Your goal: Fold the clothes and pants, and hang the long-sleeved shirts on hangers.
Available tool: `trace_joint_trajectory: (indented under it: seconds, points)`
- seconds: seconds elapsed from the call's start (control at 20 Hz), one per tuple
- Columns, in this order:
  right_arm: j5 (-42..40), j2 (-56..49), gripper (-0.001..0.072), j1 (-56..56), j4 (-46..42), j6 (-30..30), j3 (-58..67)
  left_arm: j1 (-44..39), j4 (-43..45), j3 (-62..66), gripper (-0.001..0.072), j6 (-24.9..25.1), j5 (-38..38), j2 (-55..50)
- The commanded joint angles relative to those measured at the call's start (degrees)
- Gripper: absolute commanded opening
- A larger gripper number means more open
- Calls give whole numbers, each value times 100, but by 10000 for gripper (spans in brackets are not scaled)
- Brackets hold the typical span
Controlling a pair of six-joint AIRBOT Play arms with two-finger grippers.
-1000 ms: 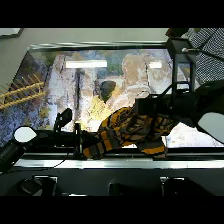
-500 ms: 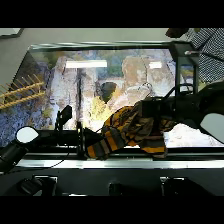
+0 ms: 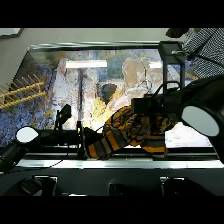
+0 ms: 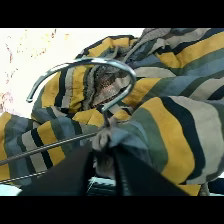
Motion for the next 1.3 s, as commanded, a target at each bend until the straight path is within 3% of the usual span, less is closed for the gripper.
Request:
trace_joint_trajectory:
  seconds: [0.0,0.1,0.4,0.7,0.9,1.1,1.2,1.25]
  points:
    - [15,-26,320,4,72,-31,7,-4,0,7,20,4,7,-2]
    - [175,170,369,4,-129,-79,7,-2,0,7,19,4,7,-2]
    - [1381,1058,428,-2,-2382,144,55,-4,2,7,20,4,7,-2]
    - [1515,1027,430,-2,-2297,514,52,-2,4,7,19,4,7,-2]
    - [1499,715,430,0,-2339,1648,52,-2,7,7,19,4,7,-2]
    - [1259,319,430,-227,-2098,1982,55,-2,4,7,20,4,7,-2]
    - [846,304,430,-1178,-1281,2142,55,-2,7,7,20,4,4,-2]
    - [446,328,430,-1775,-693,1840,79,-2,4,7,20,4,4,-2]
